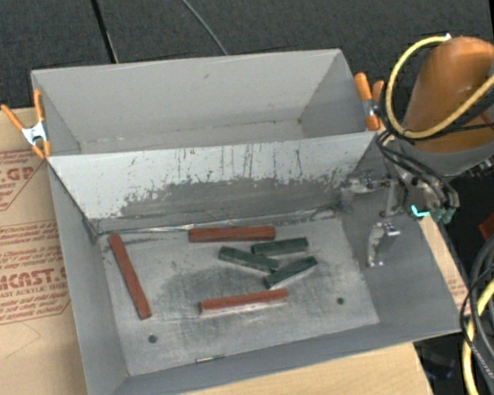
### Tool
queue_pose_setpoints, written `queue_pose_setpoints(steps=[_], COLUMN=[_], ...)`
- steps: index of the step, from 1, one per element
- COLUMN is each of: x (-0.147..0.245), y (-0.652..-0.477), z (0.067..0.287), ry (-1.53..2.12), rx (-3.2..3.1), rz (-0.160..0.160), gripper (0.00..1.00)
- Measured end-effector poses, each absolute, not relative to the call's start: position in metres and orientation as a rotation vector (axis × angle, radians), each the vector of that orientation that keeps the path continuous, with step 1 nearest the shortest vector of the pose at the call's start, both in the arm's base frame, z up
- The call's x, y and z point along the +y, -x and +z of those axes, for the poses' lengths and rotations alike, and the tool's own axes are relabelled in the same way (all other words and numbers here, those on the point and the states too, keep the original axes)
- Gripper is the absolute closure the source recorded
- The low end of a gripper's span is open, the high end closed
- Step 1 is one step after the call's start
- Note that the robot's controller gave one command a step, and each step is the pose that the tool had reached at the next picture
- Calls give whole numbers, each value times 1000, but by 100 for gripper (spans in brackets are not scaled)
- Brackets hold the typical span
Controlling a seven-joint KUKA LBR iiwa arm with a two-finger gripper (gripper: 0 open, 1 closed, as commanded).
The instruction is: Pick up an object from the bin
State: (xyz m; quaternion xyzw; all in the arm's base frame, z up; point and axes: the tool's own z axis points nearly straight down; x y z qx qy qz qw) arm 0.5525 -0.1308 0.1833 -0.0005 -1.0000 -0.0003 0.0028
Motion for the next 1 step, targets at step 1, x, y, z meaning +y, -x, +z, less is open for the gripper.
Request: queue_pose_setpoints(steps=[1], x=[-131], y=[-553], z=[186], ry=[1], rx=[-3141], rz=[0], gripper=[0])
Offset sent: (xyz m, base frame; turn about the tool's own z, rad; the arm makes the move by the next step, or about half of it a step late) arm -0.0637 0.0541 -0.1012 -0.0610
